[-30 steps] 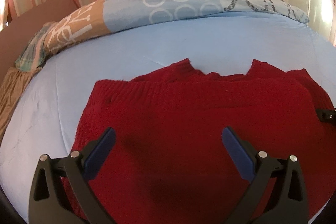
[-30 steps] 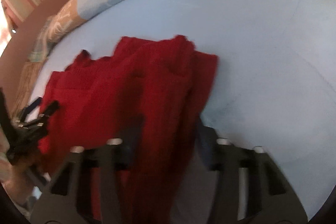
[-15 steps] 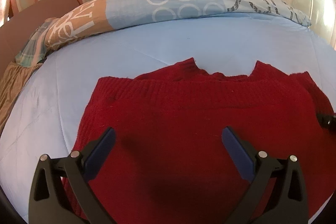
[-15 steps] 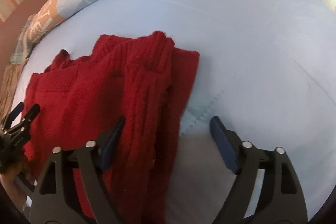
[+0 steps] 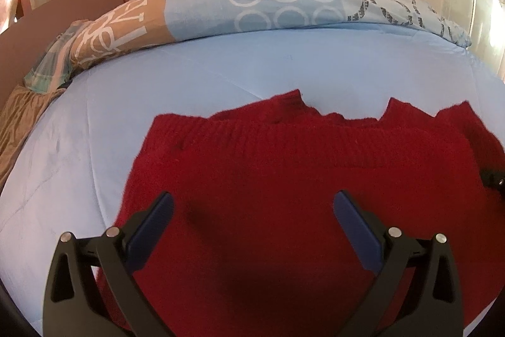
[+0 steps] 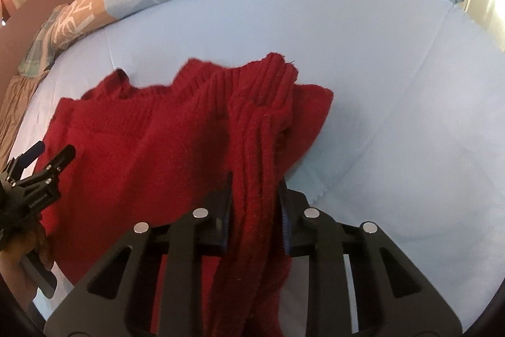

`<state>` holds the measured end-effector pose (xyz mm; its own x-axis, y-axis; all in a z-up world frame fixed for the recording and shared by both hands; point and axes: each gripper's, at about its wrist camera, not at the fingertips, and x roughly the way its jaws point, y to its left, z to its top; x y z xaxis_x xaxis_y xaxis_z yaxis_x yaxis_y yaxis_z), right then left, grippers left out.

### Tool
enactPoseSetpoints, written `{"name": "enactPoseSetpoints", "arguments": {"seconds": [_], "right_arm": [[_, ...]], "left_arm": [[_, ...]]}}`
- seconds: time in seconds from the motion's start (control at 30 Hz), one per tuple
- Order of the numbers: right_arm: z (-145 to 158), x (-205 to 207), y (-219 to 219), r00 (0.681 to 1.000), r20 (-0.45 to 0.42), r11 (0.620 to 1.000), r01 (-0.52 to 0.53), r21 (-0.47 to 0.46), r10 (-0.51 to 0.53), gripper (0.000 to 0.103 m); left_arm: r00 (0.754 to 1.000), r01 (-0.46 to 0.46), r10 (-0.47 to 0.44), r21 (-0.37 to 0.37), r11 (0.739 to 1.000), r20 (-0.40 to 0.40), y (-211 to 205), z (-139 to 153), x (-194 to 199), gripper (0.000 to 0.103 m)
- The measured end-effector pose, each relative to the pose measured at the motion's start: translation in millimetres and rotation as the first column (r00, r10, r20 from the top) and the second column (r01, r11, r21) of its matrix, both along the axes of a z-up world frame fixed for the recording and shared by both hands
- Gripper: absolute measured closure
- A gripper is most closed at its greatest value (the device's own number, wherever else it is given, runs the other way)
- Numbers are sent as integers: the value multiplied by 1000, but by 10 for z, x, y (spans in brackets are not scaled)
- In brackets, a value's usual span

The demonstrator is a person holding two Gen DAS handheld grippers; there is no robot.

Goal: Fold small clothes

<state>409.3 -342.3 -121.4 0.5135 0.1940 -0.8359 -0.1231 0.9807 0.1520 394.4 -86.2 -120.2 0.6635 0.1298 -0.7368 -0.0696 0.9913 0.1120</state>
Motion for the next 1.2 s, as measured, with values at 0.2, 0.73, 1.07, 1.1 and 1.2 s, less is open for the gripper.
{"name": "enactPoseSetpoints", "arguments": {"seconds": [0.2, 0.73, 1.07, 1.1, 1.2], "right_arm": [[347, -60, 189, 998, 65, 1000, -13, 20, 11, 80], [989, -87, 1025, 991, 97, 995, -93, 32, 90, 80], [1008, 33, 1987, 992, 43, 993, -120, 9, 119, 80], [966, 57, 2114, 994, 22, 994, -106, 12, 105, 80], [834, 99, 2373, 998, -25, 998, -56, 22, 57, 81]], "left_arm": [[1000, -7, 7, 3, 1000, 21, 128, 117, -18, 2], [997, -46, 48, -38, 998, 62, 688, 399, -142, 2], [993, -83, 88, -57, 995, 84, 1320, 556, -266, 2], [992, -86, 91, -56, 995, 84, 1381, 552, -276, 2], [990, -105, 110, -64, 992, 83, 1601, 530, -311, 2]]}}
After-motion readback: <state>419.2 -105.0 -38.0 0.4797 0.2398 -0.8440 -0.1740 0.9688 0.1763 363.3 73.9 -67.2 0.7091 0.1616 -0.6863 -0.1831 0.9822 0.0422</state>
